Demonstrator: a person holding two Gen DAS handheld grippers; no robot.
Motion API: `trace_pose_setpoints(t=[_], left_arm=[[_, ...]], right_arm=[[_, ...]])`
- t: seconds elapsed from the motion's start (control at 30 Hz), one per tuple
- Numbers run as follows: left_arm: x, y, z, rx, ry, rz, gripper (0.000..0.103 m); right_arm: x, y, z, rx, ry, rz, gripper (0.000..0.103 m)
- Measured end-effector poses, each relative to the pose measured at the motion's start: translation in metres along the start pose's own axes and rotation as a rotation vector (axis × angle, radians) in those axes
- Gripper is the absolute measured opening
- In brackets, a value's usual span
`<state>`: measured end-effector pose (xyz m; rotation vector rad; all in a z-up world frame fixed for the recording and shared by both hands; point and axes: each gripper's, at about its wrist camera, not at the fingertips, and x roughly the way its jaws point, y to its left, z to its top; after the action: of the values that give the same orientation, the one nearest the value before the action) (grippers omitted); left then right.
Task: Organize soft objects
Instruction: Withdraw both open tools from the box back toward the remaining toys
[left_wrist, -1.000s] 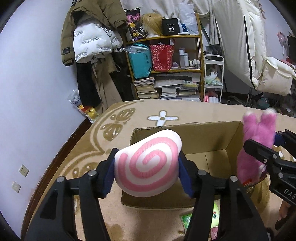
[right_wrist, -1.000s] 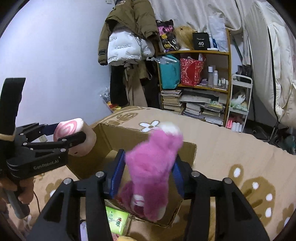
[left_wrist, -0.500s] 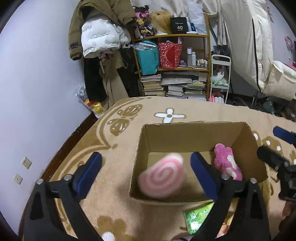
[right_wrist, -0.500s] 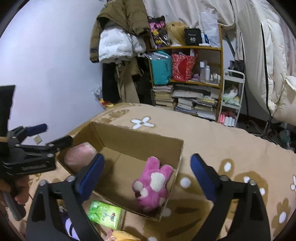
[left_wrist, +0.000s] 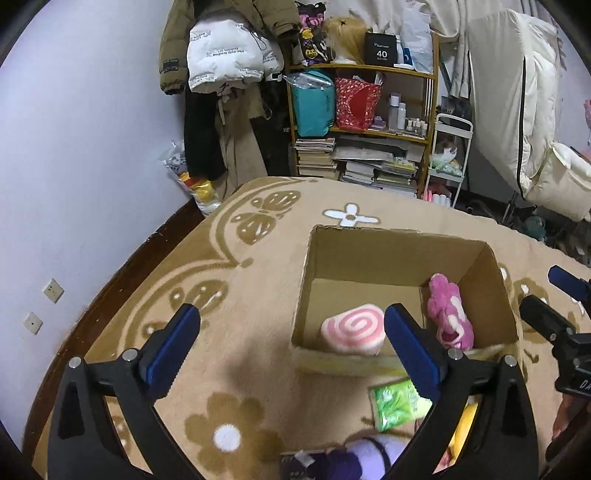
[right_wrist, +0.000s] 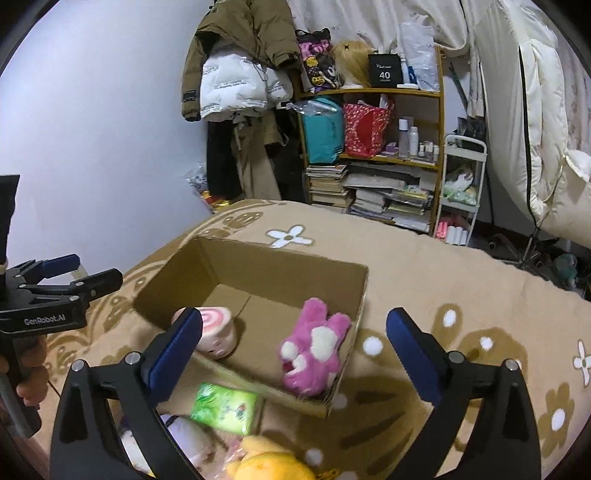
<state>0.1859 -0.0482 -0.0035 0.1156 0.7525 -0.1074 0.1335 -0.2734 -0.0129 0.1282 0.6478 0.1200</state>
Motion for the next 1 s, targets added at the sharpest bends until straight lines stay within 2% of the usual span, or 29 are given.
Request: trace_pose_setpoints(t=[0.23, 0.37, 0.5, 0.7, 0.8, 1.0], left_arm=[[-0.03, 0.002, -0.013, 0.023, -0.004, 0.019, 0.099], [-0.042, 0.002, -0.019, 0.006, 0.028, -0.016, 0.099], [-0.057, -0.002, -0.024, 0.028, 0.022, 0.006, 0.099], [-0.071, 0.0, -0.039, 0.014, 0.043, -0.011, 0.099], [-0.076, -0.003, -0.047, 0.033, 0.046, 0.007, 0.099], [-0.073, -0.003, -0.061, 0.019, 0.085, -0.017, 0.099]], right_arm=[[-0.031, 0.014, -0.01, -0.012, -0.012, 0.004, 0.103], [-0.05, 0.019, -0.019, -0.013, -0.032, -0.006, 0.103], [-0.06, 0.023, -0.024, -0.005, -0.028, 0.001, 0.103], [-0.068, 0.029, -0.037, -0.003, -0.009, 0.002, 0.103], [-0.069, 0.028, -0.045, 0.007, 0.006, 0.004, 0.103], [-0.066, 0.027, -0.06, 0.029, 0.051, 0.003, 0.103]])
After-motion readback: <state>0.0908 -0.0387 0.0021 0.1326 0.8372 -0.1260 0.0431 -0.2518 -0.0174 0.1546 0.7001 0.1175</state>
